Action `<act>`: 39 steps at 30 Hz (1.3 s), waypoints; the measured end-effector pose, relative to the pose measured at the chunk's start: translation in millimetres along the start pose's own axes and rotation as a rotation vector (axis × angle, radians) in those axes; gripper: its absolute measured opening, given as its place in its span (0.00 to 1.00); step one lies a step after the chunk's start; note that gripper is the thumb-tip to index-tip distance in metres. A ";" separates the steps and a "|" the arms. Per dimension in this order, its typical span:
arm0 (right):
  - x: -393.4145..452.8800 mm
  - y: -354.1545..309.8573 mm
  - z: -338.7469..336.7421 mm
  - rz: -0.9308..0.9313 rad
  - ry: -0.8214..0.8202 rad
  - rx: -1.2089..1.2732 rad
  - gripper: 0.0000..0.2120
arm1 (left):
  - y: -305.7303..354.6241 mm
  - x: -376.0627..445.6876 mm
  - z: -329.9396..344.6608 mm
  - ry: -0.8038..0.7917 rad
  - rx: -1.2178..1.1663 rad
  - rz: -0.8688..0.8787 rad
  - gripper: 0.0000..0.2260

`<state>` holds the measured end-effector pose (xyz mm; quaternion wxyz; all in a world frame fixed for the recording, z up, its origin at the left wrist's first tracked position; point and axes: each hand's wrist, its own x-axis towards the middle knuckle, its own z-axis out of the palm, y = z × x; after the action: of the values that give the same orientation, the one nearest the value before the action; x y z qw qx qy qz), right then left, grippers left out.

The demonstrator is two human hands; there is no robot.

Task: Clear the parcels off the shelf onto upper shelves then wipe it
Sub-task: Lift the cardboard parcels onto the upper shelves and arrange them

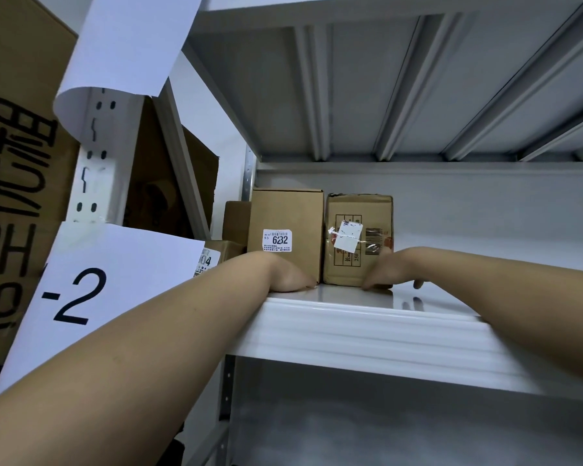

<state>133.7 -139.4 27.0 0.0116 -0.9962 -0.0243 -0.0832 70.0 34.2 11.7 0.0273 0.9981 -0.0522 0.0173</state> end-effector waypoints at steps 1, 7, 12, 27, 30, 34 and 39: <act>-2.5 -2.5 0.0 -0.016 -0.002 -0.019 0.28 | -0.3 0.7 0.2 0.001 -0.003 -0.001 0.22; -9.8 -4.2 0.7 -0.046 -0.015 -0.017 0.18 | -0.3 1.9 0.2 0.016 -0.071 0.002 0.22; -12.3 -4.6 0.1 -0.021 -0.050 -0.029 0.17 | -0.9 3.0 0.3 0.052 -0.149 -0.064 0.22; -16.7 -16.1 -12.6 -0.134 0.507 -0.222 0.12 | -67.7 -12.0 -16.8 0.519 0.202 -0.649 0.35; -19.7 -19.3 -14.0 -0.217 0.571 -0.209 0.12 | -79.9 -9.3 -20.6 0.401 0.078 -0.649 0.31; -21.3 -23.6 -13.4 -0.313 0.591 -0.154 0.11 | -80.4 -0.6 -22.2 0.395 0.092 -0.594 0.23; -17.5 -26.9 -11.9 -0.338 0.595 -0.178 0.09 | -77.1 2.8 -21.2 0.383 0.121 -0.575 0.20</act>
<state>113.2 -113.7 36.4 -0.0828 -0.9073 -0.1772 -0.3723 80.3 111.6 28.9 -0.0189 0.9505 0.2382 0.1988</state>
